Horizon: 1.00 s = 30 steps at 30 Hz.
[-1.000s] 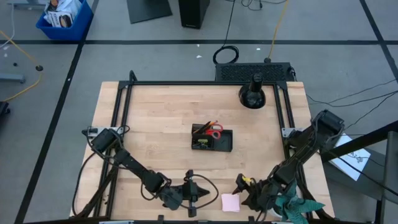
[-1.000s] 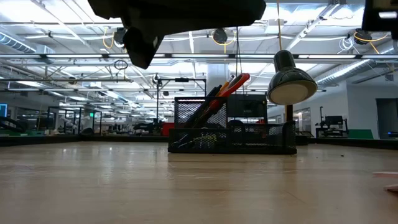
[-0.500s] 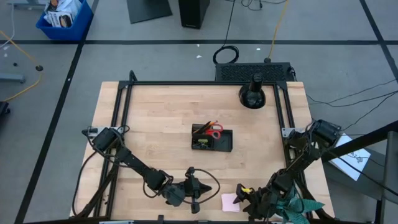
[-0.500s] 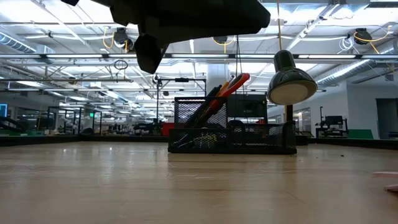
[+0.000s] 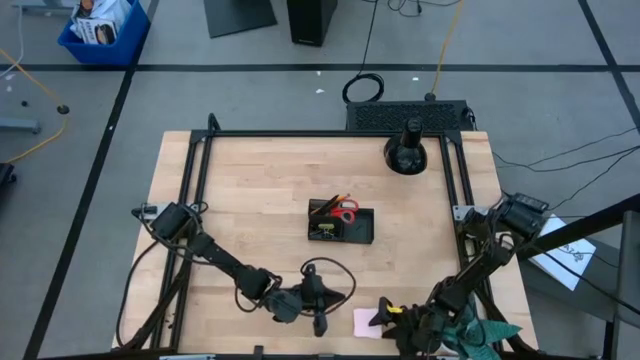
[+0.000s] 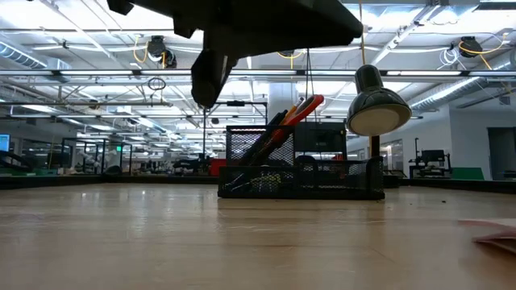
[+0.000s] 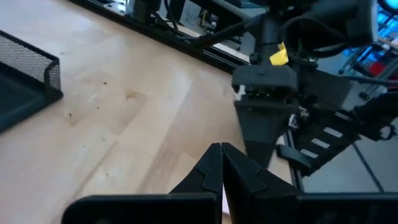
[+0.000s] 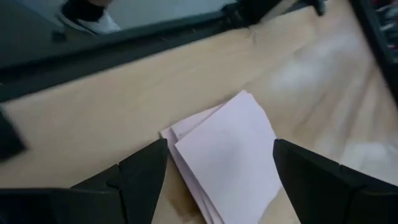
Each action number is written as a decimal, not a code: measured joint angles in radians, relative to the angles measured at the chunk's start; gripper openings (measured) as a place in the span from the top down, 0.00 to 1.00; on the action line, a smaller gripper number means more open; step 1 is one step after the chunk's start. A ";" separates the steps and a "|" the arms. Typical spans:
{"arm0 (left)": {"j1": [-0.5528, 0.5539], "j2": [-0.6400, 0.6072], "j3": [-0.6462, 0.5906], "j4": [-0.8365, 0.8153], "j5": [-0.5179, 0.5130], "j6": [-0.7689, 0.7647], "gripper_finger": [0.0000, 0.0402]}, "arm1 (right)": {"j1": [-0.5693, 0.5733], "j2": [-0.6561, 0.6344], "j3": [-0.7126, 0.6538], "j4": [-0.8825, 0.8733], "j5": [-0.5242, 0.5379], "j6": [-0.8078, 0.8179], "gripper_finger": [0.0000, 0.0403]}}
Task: Pick and place office supplies into organizer
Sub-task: Put the pink sticky notes into the black desk organizer
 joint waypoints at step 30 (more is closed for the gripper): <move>-0.026 0.174 0.283 -0.381 0.147 -0.061 0.99 | -0.037 -0.077 -0.004 0.039 0.147 0.146 0.42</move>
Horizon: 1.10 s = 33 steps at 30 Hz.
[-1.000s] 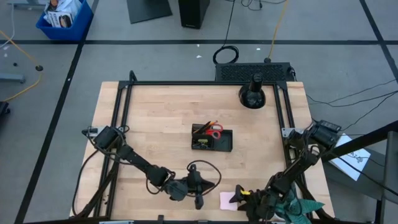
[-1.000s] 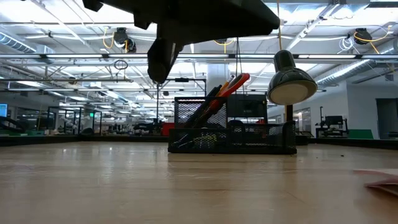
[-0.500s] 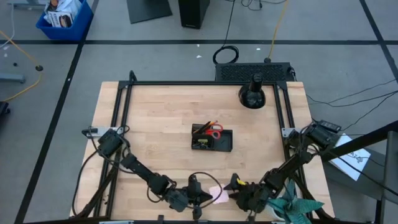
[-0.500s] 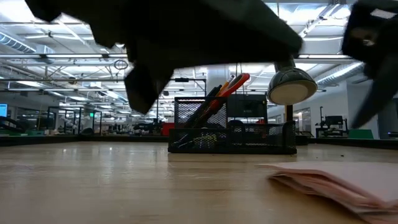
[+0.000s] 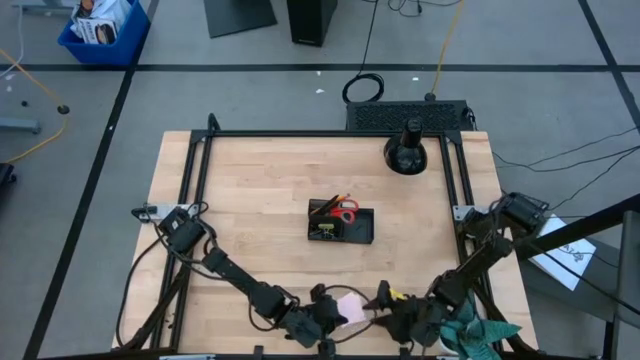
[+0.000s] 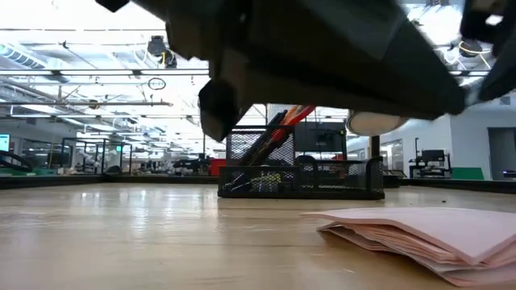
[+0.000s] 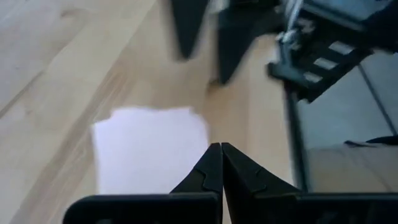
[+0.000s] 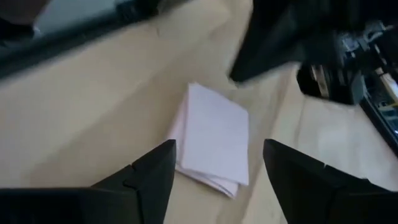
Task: Pick and place office supplies into organizer
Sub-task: Put the pink sticky notes into the black desk organizer
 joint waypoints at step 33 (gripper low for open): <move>0.070 0.002 -0.002 -0.197 0.067 -0.145 0.98 | 0.016 0.314 0.282 -0.159 0.191 0.111 0.36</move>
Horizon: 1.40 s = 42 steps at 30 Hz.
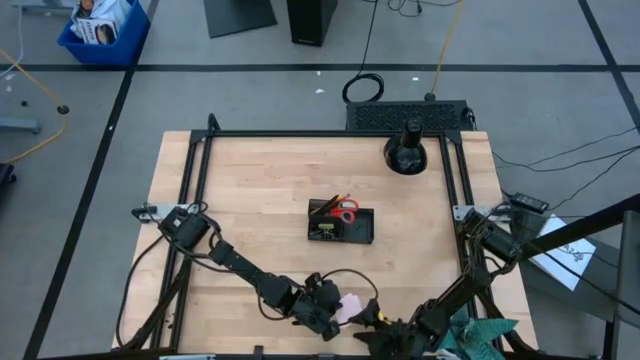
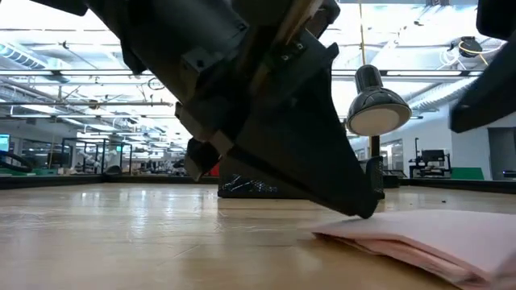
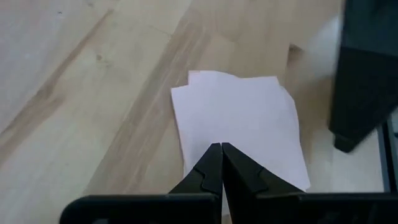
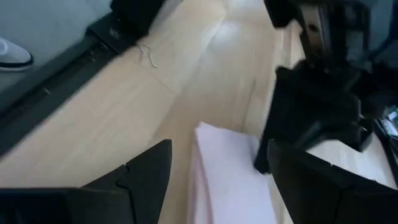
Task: Pick and place office supplies into organizer
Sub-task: Put the pink sticky notes into the black desk organizer
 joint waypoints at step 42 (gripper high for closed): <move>0.022 -0.014 0.000 -0.047 0.043 -0.010 0.99 | -0.037 -0.005 -0.007 -0.313 -0.102 0.114 0.41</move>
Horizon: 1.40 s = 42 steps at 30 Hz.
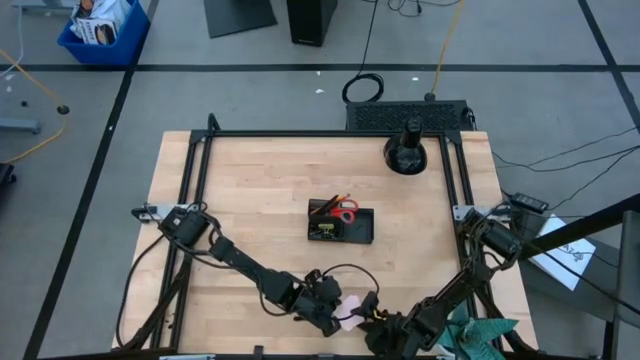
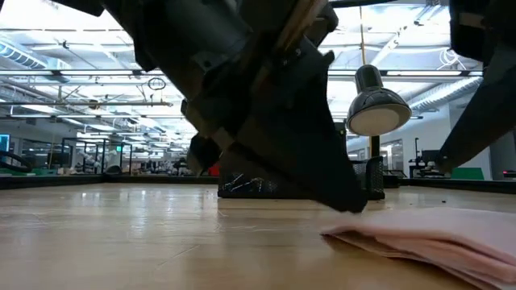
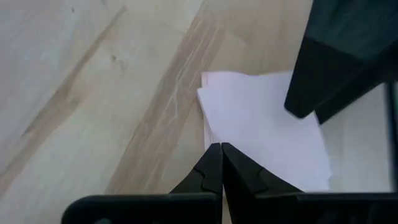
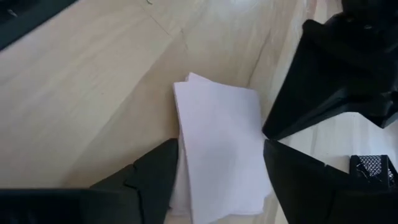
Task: Pick and place office supplies into organizer
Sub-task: Put the pink sticky notes into the black desk organizer
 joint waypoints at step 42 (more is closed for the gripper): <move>-0.102 -0.154 0.000 -0.224 -0.110 0.099 0.97 | 0.035 -0.198 -0.006 -0.156 0.351 -0.106 1.00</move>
